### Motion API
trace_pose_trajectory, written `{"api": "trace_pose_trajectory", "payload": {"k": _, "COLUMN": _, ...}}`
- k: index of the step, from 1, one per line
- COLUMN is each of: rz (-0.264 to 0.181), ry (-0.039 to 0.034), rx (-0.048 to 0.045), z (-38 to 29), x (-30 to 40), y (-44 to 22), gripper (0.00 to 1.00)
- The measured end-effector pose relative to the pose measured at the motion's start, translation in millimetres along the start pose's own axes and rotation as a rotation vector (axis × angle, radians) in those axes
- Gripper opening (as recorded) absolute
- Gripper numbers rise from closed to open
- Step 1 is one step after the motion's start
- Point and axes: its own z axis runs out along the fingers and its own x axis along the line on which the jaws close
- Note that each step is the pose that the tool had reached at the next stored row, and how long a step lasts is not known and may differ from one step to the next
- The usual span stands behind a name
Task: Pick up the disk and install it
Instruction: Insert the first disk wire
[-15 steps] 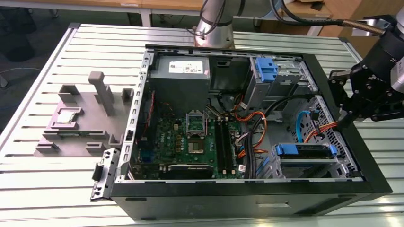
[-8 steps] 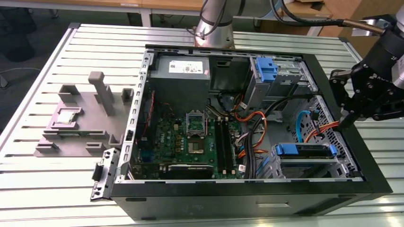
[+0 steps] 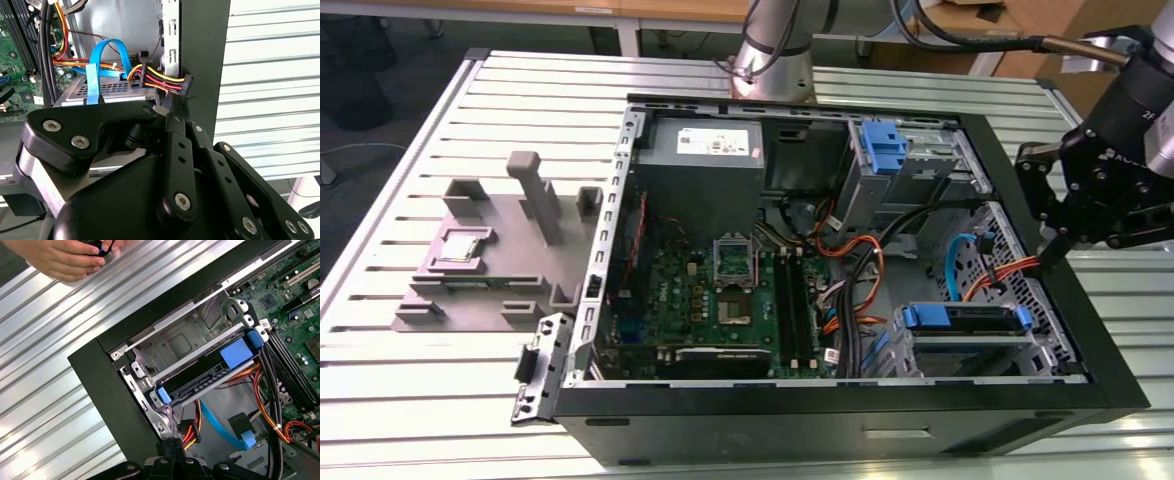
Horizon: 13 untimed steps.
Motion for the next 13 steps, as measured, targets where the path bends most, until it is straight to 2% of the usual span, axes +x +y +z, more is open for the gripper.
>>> {"api": "trace_pose_trajectory", "payload": {"k": 3, "rz": 0.000, "ry": 0.0046, "rx": -0.0068, "z": 0.0, "x": 0.2, "y": -1.7, "gripper": 0.11}}
{"api": "trace_pose_trajectory", "payload": {"k": 4, "rz": 0.000, "ry": 0.0049, "rx": -0.0072, "z": 0.1, "x": 0.4, "y": -1.8, "gripper": 0.17}}
{"api": "trace_pose_trajectory", "payload": {"k": 5, "rz": 0.000, "ry": 0.0050, "rx": -0.0073, "z": 0.0, "x": 0.4, "y": -1.8, "gripper": 0.17}}
{"api": "trace_pose_trajectory", "payload": {"k": 7, "rz": 0.000, "ry": 0.0050, "rx": -0.0073, "z": 0.0, "x": 0.4, "y": -1.9, "gripper": 0.29}}
{"api": "trace_pose_trajectory", "payload": {"k": 8, "rz": 0.000, "ry": 0.0053, "rx": -0.0078, "z": 0.0, "x": 0.4, "y": -1.9, "gripper": 0.29}}
{"api": "trace_pose_trajectory", "payload": {"k": 9, "rz": -0.001, "ry": 0.0070, "rx": -0.0103, "z": 0.1, "x": 0.3, "y": -2.0, "gripper": 0.29}}
{"api": "trace_pose_trajectory", "payload": {"k": 10, "rz": -0.001, "ry": 0.0099, "rx": -0.0145, "z": 0.0, "x": 0.5, "y": -2.3, "gripper": 0.36}}
{"api": "trace_pose_trajectory", "payload": {"k": 13, "rz": -0.002, "ry": 0.0207, "rx": -0.0303, "z": 1.0, "x": 0.0, "y": -3.7, "gripper": 0.36}}
